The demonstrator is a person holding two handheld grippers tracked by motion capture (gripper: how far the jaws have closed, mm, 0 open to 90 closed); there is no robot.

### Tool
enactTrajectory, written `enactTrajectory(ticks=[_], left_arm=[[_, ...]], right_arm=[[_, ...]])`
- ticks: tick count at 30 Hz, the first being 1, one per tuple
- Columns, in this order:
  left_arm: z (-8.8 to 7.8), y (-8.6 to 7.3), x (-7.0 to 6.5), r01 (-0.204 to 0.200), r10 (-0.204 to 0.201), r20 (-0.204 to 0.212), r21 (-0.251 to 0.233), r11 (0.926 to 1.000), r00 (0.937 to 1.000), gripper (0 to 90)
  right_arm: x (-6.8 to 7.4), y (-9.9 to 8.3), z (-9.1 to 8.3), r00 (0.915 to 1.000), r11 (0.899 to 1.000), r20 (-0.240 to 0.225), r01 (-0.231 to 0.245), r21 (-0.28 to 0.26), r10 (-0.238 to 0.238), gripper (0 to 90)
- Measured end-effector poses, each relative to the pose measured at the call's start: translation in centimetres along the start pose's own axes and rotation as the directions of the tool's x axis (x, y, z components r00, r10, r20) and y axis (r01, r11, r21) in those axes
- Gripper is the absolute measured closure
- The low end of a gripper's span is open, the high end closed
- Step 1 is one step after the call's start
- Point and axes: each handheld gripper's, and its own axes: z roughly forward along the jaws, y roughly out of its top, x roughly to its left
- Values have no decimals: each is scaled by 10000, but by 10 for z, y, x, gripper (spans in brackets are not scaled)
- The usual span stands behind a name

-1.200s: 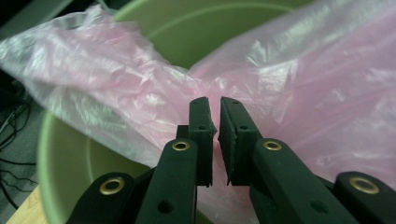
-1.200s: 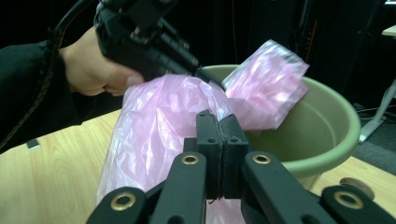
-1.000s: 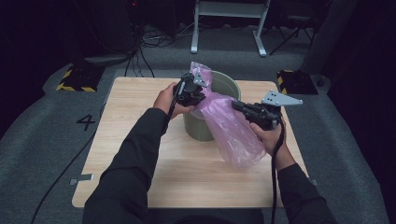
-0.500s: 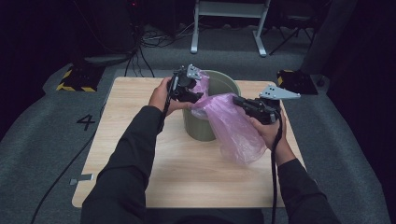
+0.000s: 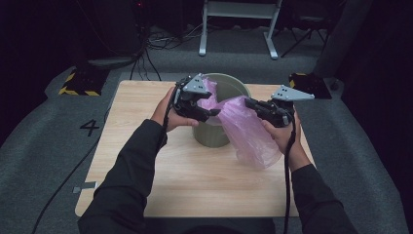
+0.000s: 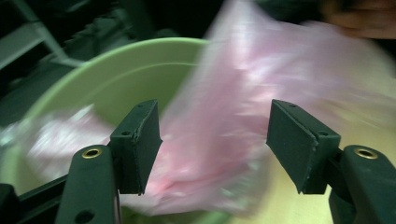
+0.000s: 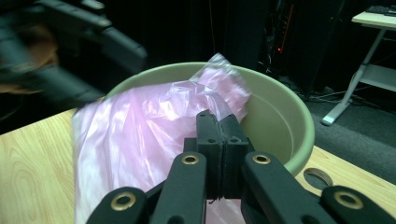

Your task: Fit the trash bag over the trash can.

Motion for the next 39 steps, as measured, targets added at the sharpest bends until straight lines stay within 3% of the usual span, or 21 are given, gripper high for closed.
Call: enactTrajectory(ticks=[4, 8, 11, 13, 15, 21, 25, 27, 29, 35, 39], left_arm=[[-2, 1, -16, -526, 523, 157, 136, 9985, 9985, 305], [-9, 1, -22, -538, 544, 421, -160, 9984, 9976, 305], [-2, 3, -30, -980, 977, 108, 312, 9947, 9952, 299], [5, 5, -33, -1068, 1069, 20, 485, 9931, 9943, 302], [12, 7, -35, -1154, 1195, -590, 687, 9909, 9911, 376], [17, 8, -31, -1203, 1264, -1179, 572, 9911, 9849, 693], [16, 9, -26, -1096, 1133, -1361, 348, 9934, 9842, 822], [16, 10, -23, -818, 849, -1642, 254, 9963, 9828, 866], [16, 10, -19, -581, 610, -1958, 203, 9981, 9787, 878], [18, 8, -8, 27, 40, -2454, 268, 9996, 9694, 894], [19, 5, 1, 399, -292, -2614, 357, 9986, 9648, 894]], right_arm=[[-1, 1, 1, 10000, 10000, 27, -20, 93, 20, 899], [0, 1, 2, 10000, 9999, 87, 4, 158, -6, 899], [0, 2, 3, 10000, 9998, 66, 13, 199, -14, 899], [1, 3, 3, 10000, 9998, 33, 17, 212, -18, 899], [2, 4, 4, 10000, 9998, -2, 14, 212, -14, 898], [3, 5, 3, 10000, 9998, -55, 44, 206, -43, 891], [3, 5, 2, 10000, 9998, -80, 46, 203, -44, 829], [3, 5, 1, 10000, 9998, 66, 10, 182, -12, 757], [3, 5, 0, 10000, 9999, 87, -43, 134, 42, 715], [9, 4, -5, 9996, 9993, 146, 247, 263, -251, 424], [13, -1, -12, 9986, 9983, 44, 532, 226, -533, 338]])
